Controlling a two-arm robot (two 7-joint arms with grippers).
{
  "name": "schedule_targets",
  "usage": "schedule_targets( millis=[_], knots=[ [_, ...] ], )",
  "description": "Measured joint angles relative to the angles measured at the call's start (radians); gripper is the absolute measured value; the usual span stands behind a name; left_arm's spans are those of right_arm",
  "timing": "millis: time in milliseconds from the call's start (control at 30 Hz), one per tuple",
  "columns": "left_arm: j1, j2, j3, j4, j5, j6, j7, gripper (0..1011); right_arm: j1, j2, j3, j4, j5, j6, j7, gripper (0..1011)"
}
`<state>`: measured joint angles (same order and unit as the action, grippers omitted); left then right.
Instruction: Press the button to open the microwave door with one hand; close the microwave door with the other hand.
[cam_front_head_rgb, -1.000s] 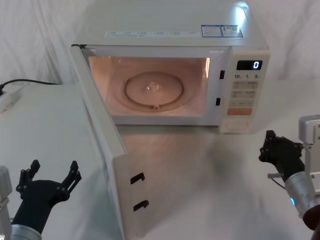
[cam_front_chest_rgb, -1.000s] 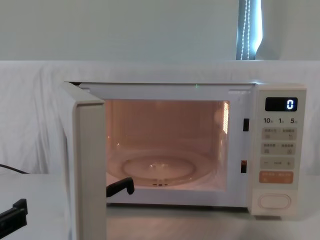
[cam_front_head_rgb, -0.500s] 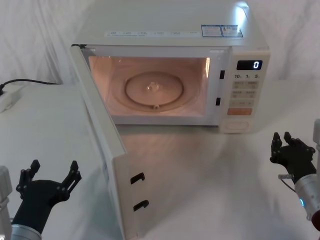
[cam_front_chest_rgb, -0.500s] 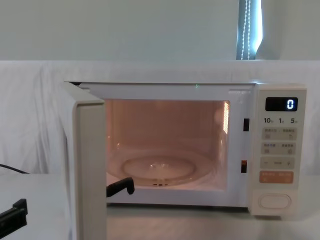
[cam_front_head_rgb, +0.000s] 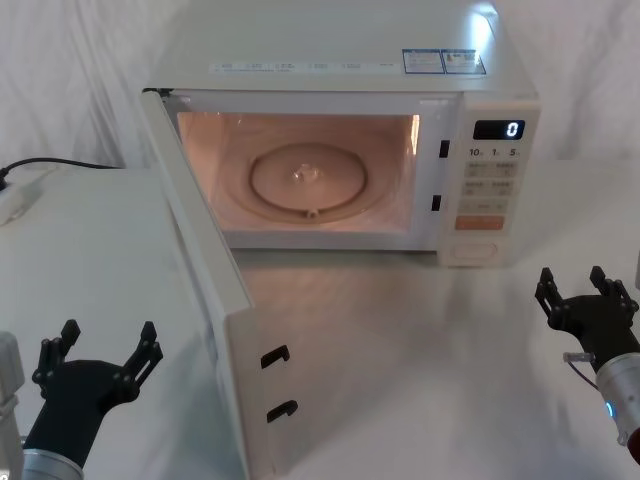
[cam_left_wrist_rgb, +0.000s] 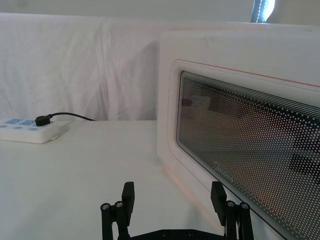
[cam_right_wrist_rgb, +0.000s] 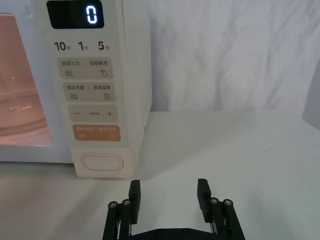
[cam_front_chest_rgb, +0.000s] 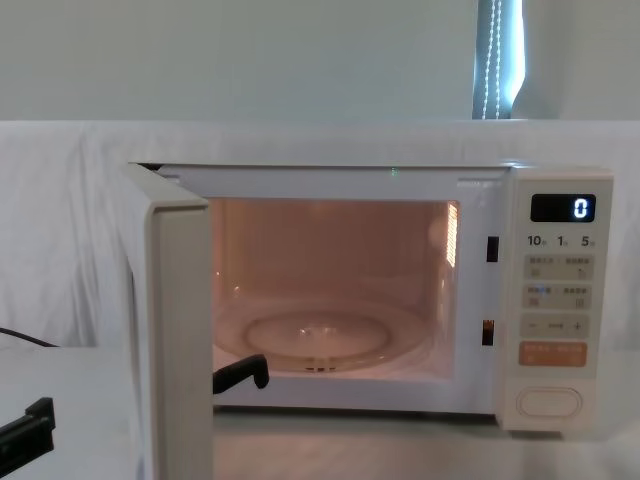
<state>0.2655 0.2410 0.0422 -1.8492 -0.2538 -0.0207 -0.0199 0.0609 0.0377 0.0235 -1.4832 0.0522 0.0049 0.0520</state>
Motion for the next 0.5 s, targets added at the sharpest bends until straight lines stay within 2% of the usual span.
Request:
schedule_targets(
  millis=[100,233,367,500],
  knots=[
    [0.000,0.000,0.000,0.000,0.000,0.000,0.000,1001,0.000,0.000,0.000,0.000,0.000,0.000,0.000,822],
    [0.000,0.000,0.000,0.000,0.000,0.000,0.000,1001,0.001,0.000,-0.001,0.000,-0.001,0.001,0.000,925],
    [0.000,0.000,0.000,0.000,0.000,0.000,0.000,1001,0.001,0.000,-0.001,0.000,-0.001,0.001,0.000,1002],
    [0.000,0.000,0.000,0.000,0.000,0.000,0.000,1001,0.001,0.000,-0.001,0.000,-0.001,0.001,0.000,1002]
  ],
)
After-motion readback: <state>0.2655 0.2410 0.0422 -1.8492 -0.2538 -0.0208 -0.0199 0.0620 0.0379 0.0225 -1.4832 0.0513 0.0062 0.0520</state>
